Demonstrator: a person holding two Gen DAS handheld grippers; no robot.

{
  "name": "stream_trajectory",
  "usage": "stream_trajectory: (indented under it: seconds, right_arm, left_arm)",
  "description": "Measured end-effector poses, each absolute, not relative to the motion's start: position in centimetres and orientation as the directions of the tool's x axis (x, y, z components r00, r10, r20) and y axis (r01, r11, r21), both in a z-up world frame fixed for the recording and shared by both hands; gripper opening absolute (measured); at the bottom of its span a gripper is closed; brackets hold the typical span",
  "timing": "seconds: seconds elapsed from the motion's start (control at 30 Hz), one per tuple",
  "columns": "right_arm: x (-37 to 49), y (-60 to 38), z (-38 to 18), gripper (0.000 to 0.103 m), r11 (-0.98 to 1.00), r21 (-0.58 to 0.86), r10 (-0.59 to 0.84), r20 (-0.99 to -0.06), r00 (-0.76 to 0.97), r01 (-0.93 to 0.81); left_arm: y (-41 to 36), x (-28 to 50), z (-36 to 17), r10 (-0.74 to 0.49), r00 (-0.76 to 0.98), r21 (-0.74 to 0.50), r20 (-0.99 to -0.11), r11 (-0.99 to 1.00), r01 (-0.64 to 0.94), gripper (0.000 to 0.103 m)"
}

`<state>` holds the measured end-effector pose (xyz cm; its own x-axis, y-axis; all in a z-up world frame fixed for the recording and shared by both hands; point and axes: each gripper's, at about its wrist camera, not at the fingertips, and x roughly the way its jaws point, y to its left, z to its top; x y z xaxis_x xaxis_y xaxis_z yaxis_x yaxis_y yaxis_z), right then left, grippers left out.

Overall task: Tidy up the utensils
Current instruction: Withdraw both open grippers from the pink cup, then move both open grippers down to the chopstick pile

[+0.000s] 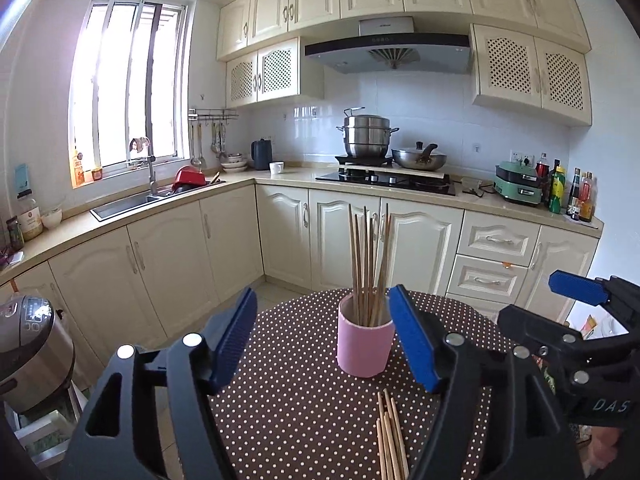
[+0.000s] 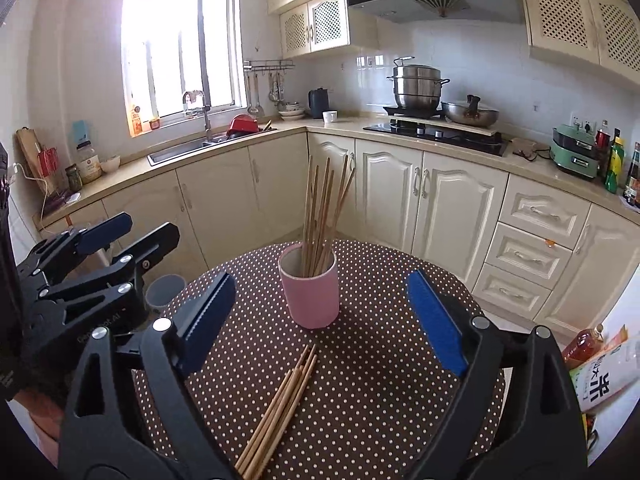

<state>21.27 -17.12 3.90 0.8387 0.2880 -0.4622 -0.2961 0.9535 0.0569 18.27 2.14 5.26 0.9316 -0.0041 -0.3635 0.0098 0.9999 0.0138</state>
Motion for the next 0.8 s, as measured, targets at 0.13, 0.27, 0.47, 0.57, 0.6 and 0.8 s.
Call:
stream_trajectory:
  seconds: [0.13,0.27,0.47,0.57,0.6,0.8]
  right_arm:
    - [20.4,-17.3,3.2,0.088,0.957,0.038,0.27,-0.482,0.833,-0.288]
    - [20.2,-17.5,1.9,0.088,0.956,0.046,0.269,-0.52,0.811,-0.288]
    - [20.4,-18.0,-0.3,0.088,0.96,0.06,0.256,-0.579,0.774,-0.273]
    - [21.0,-18.2,-1.7,0.088,0.965,0.057,0.235,-0.614,0.753,-0.255]
    - [21.1,-18.2,-2.1,0.088,0.967,0.058,0.23,-0.624,0.746,-0.25]
    - [22.6,-18.6,-6.0,0.088,0.976,0.075,0.196,-0.713,0.673,-0.205]
  left_arm:
    - [2.3,17.5,4.1,-0.003,0.92,0.015,-0.392,1.0,0.01,0.071]
    - [2.4,17.5,2.7,-0.011,0.899,0.01,-0.437,1.0,0.018,0.072]
    - [2.3,18.1,0.0,-0.012,0.867,0.017,-0.499,1.0,0.024,0.072]
    - [2.5,18.5,-1.6,-0.014,0.845,0.004,-0.535,1.0,0.019,0.072]
    - [2.6,18.6,-2.1,-0.017,0.838,-0.001,-0.546,1.0,0.019,0.072]
    - [3.2,19.5,-5.4,-0.018,0.792,0.008,-0.611,1.0,0.028,0.072]
